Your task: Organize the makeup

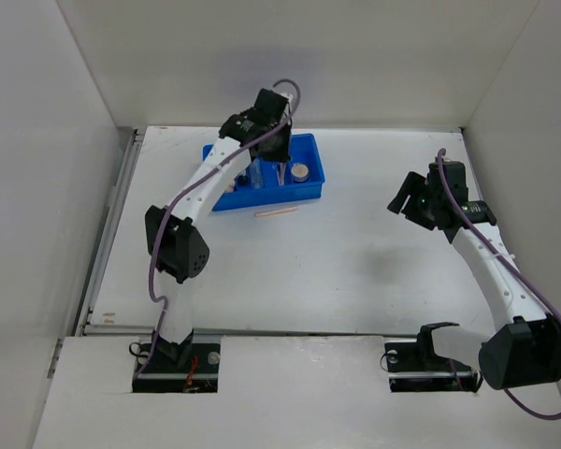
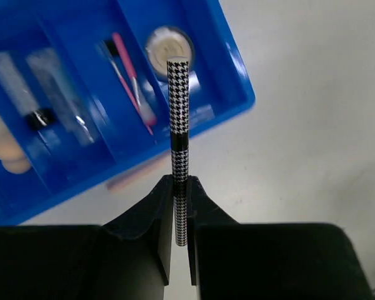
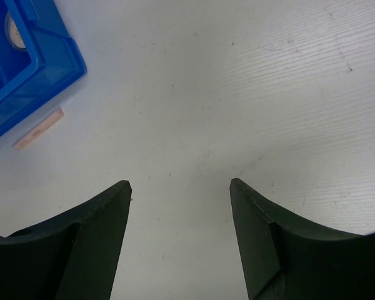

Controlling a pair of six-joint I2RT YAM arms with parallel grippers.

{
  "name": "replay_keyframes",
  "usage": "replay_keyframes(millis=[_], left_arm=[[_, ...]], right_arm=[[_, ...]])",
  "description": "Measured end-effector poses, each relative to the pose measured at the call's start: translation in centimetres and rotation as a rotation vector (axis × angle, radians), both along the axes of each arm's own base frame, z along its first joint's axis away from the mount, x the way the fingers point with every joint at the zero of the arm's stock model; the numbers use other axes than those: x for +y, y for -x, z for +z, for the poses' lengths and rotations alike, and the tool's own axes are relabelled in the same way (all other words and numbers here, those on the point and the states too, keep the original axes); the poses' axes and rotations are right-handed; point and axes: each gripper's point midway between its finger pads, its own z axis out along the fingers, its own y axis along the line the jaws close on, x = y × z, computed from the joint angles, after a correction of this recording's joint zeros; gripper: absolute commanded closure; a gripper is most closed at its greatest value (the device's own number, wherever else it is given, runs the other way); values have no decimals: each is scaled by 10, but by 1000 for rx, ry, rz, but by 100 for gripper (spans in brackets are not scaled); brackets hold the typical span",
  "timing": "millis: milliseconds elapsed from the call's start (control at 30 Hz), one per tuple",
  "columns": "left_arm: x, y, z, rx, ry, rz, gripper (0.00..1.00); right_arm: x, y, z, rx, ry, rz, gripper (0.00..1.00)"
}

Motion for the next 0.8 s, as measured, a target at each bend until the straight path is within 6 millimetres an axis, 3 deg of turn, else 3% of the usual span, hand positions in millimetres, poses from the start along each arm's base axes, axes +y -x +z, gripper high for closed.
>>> replay_keyframes(millis=[67,133,300,467,567,600,633,700,800], left_arm=[[9,-26,8,-22,43,79,100],[16,-47,3,-15,69,145,100],[21,-85,-58,81,97,266,100],[21,-96,-116,173,81,327,100],[23,-97,-125,193,85,353,78],[23,-98,-124,193,90,358,64],[23,-100,-122,186,94,361,39],[23,-105,-116,168,108,365,29],[24,-109,-110,148,115,361,26]], right_arm=[[0,0,0,0,0,0,29],[0,0,0,1,0,0,29],[0,-2,-4,14,1,0,29],[0,-2,-5,18,5,-3,29],[-1,-2,-5,18,7,-5,29],[-1,-2,-5,18,7,-5,29],[-1,-2,-5,18,7,-5,29],[-1,-2,-5,18,7,-5,29],[-1,-2,-5,18,7,-5,29]])
